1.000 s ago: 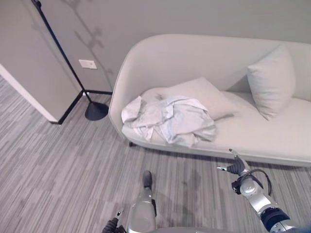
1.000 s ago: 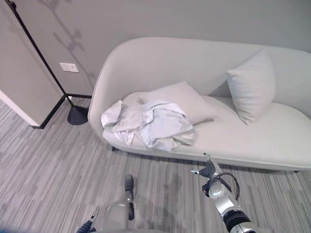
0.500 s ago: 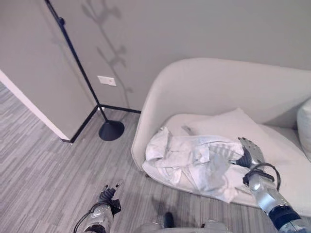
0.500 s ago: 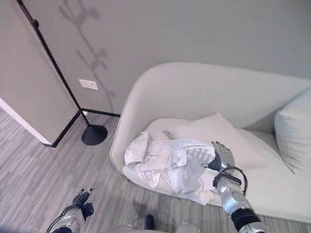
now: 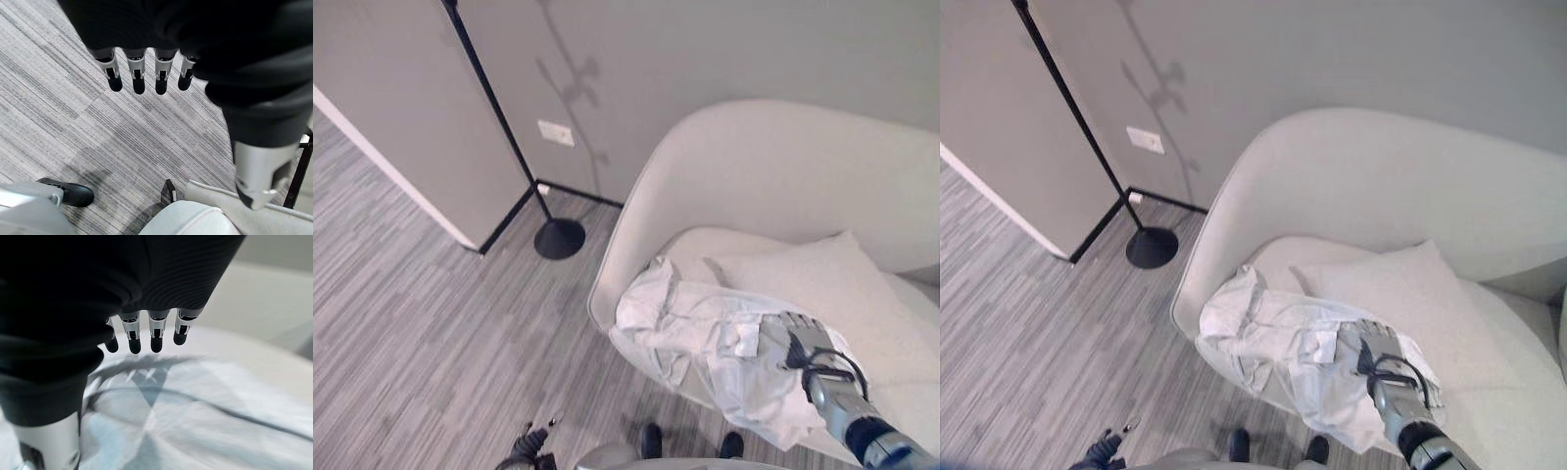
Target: Hang the clothes on the sofa on the clothes rack.
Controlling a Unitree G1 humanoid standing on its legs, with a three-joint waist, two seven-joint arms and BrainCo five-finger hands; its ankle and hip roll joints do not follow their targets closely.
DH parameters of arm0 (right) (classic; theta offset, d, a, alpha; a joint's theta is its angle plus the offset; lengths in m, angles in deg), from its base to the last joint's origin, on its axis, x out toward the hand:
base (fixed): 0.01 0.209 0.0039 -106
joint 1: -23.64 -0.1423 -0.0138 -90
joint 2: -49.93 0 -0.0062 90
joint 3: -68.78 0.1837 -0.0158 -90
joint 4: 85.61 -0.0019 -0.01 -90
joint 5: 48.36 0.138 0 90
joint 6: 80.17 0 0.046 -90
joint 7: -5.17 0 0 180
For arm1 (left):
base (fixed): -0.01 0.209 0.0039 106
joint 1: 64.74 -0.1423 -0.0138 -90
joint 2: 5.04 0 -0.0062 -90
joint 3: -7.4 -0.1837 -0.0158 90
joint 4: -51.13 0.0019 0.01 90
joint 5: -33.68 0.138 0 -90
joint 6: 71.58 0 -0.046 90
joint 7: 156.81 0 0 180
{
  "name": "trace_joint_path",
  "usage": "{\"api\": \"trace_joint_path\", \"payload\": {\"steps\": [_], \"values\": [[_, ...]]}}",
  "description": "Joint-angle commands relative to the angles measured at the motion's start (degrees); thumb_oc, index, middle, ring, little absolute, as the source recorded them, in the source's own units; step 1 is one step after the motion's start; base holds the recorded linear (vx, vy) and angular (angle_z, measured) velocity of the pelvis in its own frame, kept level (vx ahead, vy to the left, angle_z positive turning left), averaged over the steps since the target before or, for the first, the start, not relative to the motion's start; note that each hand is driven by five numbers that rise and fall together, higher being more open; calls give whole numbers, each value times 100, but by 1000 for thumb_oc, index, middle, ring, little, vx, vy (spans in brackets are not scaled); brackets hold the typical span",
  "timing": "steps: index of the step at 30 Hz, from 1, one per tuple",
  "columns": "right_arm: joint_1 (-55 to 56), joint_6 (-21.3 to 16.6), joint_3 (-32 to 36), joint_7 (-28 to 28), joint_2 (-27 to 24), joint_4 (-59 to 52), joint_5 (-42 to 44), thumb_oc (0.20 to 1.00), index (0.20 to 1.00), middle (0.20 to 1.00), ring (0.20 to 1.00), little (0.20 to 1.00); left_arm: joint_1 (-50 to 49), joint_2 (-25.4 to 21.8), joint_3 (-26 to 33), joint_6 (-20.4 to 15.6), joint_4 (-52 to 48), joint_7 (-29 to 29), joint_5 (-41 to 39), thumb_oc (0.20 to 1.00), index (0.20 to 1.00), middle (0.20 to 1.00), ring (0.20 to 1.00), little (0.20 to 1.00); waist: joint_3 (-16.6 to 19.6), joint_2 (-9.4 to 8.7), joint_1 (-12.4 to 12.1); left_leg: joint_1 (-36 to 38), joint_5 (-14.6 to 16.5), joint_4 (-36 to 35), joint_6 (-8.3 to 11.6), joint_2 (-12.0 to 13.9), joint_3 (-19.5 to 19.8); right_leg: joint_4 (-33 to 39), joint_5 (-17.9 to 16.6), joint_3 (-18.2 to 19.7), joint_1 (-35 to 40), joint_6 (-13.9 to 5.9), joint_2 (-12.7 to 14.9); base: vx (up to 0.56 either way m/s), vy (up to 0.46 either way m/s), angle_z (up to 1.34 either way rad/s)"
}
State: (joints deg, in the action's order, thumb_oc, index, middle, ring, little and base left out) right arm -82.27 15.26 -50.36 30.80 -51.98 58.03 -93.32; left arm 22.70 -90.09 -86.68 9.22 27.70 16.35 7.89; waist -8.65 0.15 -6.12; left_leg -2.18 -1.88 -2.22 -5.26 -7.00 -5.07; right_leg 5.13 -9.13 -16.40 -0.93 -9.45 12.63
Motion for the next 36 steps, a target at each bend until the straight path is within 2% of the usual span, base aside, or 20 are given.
{"api": "trace_joint_path", "payload": {"steps": [1,2,3,5,9,10,11,12,16,20,24,28,29,30,31,32,35,36], "values": [[-1160,125,-235,559,-147,418,358,1000,1000,1000,1000,1000,404,-70,-486,-317,-82,-249,277,1000,1000,1000,1000,1000,-581,156,-232,-963,-565,-239,701,723,-8,-404,373,-143,-347,-14,113,-92,-24,0],[-1175,120,-242,569,-142,437,364,1000,1000,1000,1000,1000,411,-69,-483,-316,-82,-251,276,1000,1000,1000,1000,1000,-574,156,-229,-980,-568,-236,701,724,-6,-412,375,-143,-366,-13,113,-121,-33,12],[-1513,150,-428,654,-12,802,507,1000,1000,1000,1000,1000,533,-87,-777,-366,-234,-323,311,1000,1000,1000,1000,1000,-731,285,-307,-1207,-669,-210,740,723,59,-494,375,-150,-572,3,126,-102,-27,20],[-1738,169,-602,605,120,1090,597,1000,1000,1000,1000,1000,616,-94,-1016,-366,-317,-372,371,1000,1000,1000,1000,1000,-843,396,-354,-1367,-747,-203,764,726,94,-554,372,-145,-729,16,146,-71,-25,28],[-1799,298,-1020,381,443,1587,322,1000,1000,1000,1000,1000,745,-84,-1275,-367,-331,-481,550,1000,1000,1000,1000,1000,-1004,513,-381,-1476,-799,-226,790,731,97,-583,375,-113,-865,15,155,-7,-10,6],[-1772,356,-1152,256,551,1804,172,310,310,310,310,310,772,-88,-1313,-375,-346,-519,597,1000,1000,1000,1000,1000,-1038,539,-397,-1517,-811,-227,796,731,108,-585,377,-112,-900,11,161,0,0,0],[-1772,356,-1152,256,551,1804,172,310,310,310,310,310,772,-88,-1313,-375,-346,-519,597,1000,1000,1000,1000,1000,-1038,539,-397,-1517,-811,-227,796,731,108,-585,377,-112,-901,11,161,-12,-31,4],[-1749,441,-1220,78,719,2183,138,200,200,200,200,200,818,-102,-1403,-363,-384,-587,651,1000,1000,1000,1000,1000,-1076,610,-415,-1571,-851,-242,807,719,130,-604,382,-120,-962,13,173,-10,-19,7],[-1631,641,-1226,-129,831,2850,-36,200,200,200,200,200,995,-93,-1765,-348,-616,-843,1166,1000,1000,1000,1000,1000,-1118,798,-435,-1594,-868,-278,831,670,159,-650,408,-142,-1005,-3,230,5,13,4],[-1614,653,-1158,-59,770,2814,6,200,200,200,200,200,1018,-93,-1897,-332,-685,-937,1440,1000,1000,1000,1000,1000,-1112,802,-401,-1548,-843,-278,823,665,142,-641,407,-110,-971,-12,236,7,13,4],[-1630,565,-731,232,691,2730,636,200,200,200,200,200,927,-140,-2064,-275,-807,-1059,1854,1000,1000,1000,1000,1000,-1024,710,-279,-1353,-745,-278,792,677,75,-615,444,-27,-847,-14,222,20,0,0],[-1663,185,63,570,588,2462,2231,200,200,200,200,200,744,-256,-2052,-200,-838,-1062,2023,1000,1000,1000,1000,1000,-873,569,-149,-1125,-619,-278,749,700,13,-586,482,30,-684,11,198,43,-5,-6],[-1664,185,63,570,587,2462,2232,200,200,200,200,200,746,-256,-2052,-200,-838,-1062,2023,1000,1000,1000,1000,1000,-863,571,-151,-1141,-628,-278,747,702,13,-575,466,29,-696,12,194,68,-15,-14],[-1594,-85,420,710,544,2092,3041,200,200,200,200,200,653,-288,-1959,-126,-777,-1059,2059,1000,1000,1000,1000,1000,-778,479,-63,-994,-556,-278,730,722,-31,-565,501,69,-589,26,174,40,-9,-12],[-1594,-84,420,710,543,2090,3041,200,200,200,200,200,655,-288,-1960,-126,-777,-1059,2059,1000,1000,1000,1000,1000,-768,481,-64,-1011,-565,-278,728,724,-31,-554,486,68,-601,27,171,108,-33,-14],[-1388,-294,707,849,471,1140,3568,200,200,200,200,200,552,-324,-1757,-58,-665,-1061,2059,1000,1000,1000,1000,1000,-666,361,48,-857,-479,-278,712,747,-79,-517,522,117,-475,40,135,80,-37,-18],[-867,-560,1142,869,352,-849,4064,200,200,200,200,200,380,-297,-1391,49,-548,-1032,2048,1000,1000,1000,1000,1000,-464,171,183,-624,-361,-278,689,797,-145,-427,561,205,-267,61,65,108,-60,-21],[-588,-736,1400,777,244,-1793,4258,200,200,200,200,200,313,-270,-1178,74,-579,-986,1962,1000,1000,1000,1000,1000,-295,76,224,-488,-316,-278,688,831,-186,-345,573,206,-121,69,16,114,-63,-35]]}}
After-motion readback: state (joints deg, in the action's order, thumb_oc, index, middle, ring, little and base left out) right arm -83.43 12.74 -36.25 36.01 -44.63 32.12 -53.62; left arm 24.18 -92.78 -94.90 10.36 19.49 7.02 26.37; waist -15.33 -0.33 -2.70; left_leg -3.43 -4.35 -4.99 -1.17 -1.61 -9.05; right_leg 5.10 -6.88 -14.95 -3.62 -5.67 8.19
